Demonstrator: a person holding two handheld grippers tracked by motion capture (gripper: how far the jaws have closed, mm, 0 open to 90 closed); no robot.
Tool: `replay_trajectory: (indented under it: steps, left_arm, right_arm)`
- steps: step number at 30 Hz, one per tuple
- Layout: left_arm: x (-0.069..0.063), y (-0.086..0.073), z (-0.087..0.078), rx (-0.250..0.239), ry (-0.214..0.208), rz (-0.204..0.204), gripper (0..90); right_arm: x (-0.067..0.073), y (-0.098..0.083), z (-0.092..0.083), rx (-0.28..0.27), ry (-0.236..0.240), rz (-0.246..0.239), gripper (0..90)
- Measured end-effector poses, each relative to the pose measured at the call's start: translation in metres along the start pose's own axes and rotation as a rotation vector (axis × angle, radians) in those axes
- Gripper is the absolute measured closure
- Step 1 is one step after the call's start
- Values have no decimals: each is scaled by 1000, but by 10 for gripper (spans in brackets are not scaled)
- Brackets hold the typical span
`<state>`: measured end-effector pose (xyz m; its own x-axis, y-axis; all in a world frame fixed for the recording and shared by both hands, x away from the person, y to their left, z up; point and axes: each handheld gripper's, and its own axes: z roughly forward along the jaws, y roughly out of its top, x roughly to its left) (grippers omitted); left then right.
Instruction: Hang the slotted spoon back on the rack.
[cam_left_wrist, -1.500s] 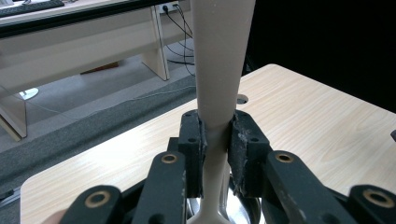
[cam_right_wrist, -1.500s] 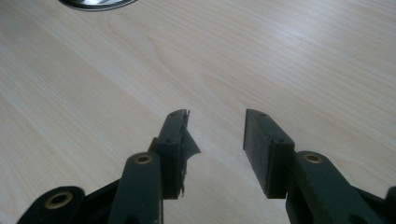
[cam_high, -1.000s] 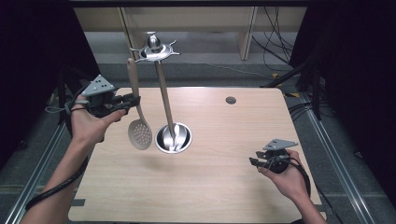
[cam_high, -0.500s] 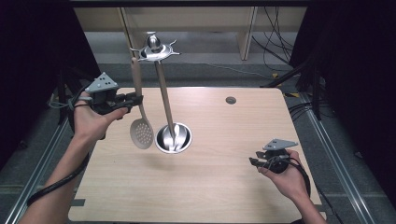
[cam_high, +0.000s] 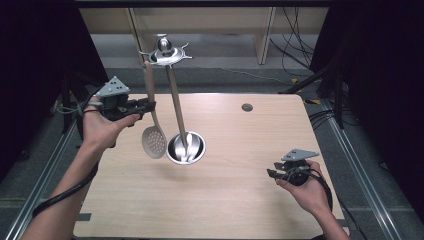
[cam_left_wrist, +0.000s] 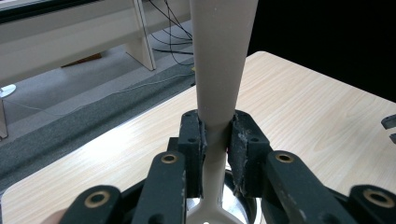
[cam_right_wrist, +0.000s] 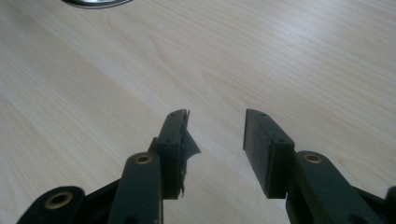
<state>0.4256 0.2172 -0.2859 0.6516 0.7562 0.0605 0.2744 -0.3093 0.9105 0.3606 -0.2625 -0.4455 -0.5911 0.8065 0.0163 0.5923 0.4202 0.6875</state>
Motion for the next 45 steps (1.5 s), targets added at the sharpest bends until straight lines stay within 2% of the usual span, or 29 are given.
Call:
replay_trajectory:
  steps: [1,2,4,9,10,11,13,15,16,22,24,29,33,37,38,42,43,45]
  left_arm:
    - [-2,-1,0,5,-1,-31,750]
    - [-1,0,2,-6,-2,-7,750]
    - [-1,0,3,-4,2,-4,749]
    - [-2,-1,5,-17,6,-2,749]
    - [-4,-2,5,-8,7,-24,748]
    - [-2,-2,6,-27,9,-1,747]
    - [-3,-5,7,-43,9,-7,745]
    - [-4,-6,7,-56,17,8,741]
    - [-6,-8,6,-55,19,-13,735]
    - [-9,-16,-1,-122,73,39,584]
    - [-10,-21,-5,-130,85,44,544]
    - [-12,-36,-12,-157,100,19,461]
    - [-15,-49,-19,-165,104,8,425]
    - [-20,-62,-26,-161,103,-4,397]
    - [-22,-67,-28,-155,98,-7,393]
    - [-26,-82,-32,-141,99,-6,368]
    - [-27,-87,-32,-137,102,-7,362]
    - [-29,-97,-32,-124,101,-10,353]
  right_arm:
    - [0,0,0,0,0,0,603]
    - [0,0,0,-2,1,4,603]
    - [0,0,0,-2,3,6,603]
    - [0,0,0,-1,0,2,602]
    - [0,0,0,0,0,-2,603]
    - [0,0,0,-1,0,-2,603]
    - [0,0,0,-5,-1,1,603]
    - [-1,-1,0,-9,-4,-14,603]
    - [-1,-1,0,-10,-4,-14,602]
    - [-1,-1,0,-13,-4,-11,601]
    - [0,0,-1,-12,-1,6,601]
    - [-2,-1,1,-22,-7,-38,600]
    - [-1,0,0,-17,-4,-17,599]
    - [1,0,0,-8,1,4,598]
    - [0,-1,0,-13,-5,-16,597]
    - [-2,-1,1,-23,-9,-37,597]
    - [0,-1,0,-11,-5,-14,597]
    - [1,0,0,-8,0,3,596]
